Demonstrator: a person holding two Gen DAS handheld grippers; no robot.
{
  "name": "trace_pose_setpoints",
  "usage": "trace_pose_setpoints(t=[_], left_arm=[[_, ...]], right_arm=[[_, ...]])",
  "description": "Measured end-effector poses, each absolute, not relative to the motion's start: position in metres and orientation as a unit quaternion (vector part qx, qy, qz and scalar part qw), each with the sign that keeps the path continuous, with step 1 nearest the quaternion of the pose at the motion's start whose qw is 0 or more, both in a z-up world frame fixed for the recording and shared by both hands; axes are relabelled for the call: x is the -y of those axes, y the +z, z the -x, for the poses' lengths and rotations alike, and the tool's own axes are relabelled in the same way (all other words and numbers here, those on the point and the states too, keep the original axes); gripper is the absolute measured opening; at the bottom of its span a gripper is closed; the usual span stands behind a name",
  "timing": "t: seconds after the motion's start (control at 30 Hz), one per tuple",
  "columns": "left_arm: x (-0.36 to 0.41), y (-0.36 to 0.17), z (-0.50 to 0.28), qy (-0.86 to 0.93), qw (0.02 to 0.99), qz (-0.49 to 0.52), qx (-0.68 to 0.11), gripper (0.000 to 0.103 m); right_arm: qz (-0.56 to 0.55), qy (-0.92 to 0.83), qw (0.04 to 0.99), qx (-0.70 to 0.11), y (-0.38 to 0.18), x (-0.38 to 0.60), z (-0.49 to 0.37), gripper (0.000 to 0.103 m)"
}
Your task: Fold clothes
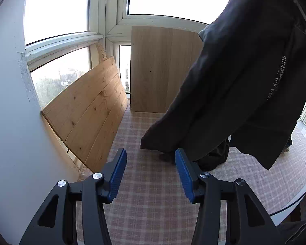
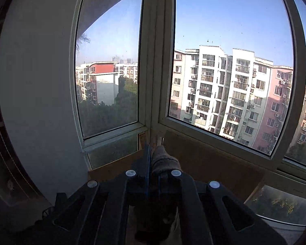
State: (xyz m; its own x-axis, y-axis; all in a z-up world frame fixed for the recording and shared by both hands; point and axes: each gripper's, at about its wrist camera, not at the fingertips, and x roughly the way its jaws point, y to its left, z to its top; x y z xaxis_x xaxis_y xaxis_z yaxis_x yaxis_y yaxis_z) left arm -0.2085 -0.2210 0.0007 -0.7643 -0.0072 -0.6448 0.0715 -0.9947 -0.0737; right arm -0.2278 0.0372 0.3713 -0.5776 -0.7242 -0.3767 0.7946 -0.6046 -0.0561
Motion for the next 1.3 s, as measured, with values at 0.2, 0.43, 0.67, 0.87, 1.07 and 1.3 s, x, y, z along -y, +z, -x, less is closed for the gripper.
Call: trace_pose_setpoints(t=[0.2,0.43,0.67,0.87,1.07,1.3], left_arm=[[0.167,0.018,0.224,-0.94,0.027,-0.339,-0.035,0.049],[0.042,0.035,0.246,-0.944,-0.039,-0.326,0.018,0.065],[-0.042,-0.007,0.294,-0.907,-0.091,-0.404,0.07,0.065],[-0.128,-0.064,0.355,-0.852,-0.179,-0.464,0.16,0.065],[-0.218,-0.135,0.398,-0.792,-0.273,-0.507,0.204,0.065],[-0.295,-0.189,0.437,-0.764,-0.302,-0.51,0.255,0.065]], right_arm=[[-0.141,-0.883,0.438,-0.097,0.382,-0.15,0.227,0.005],[-0.196,-0.888,0.412,-0.06,0.329,-0.294,0.271,0.005],[-0.423,-0.853,0.306,-0.012,0.068,-0.425,0.306,0.005],[-0.585,-0.798,0.14,0.045,-0.105,-0.521,0.279,0.005],[-0.612,-0.782,0.007,0.117,-0.158,-0.585,0.241,0.02],[-0.591,-0.792,-0.012,0.151,-0.142,-0.564,0.223,0.039]])
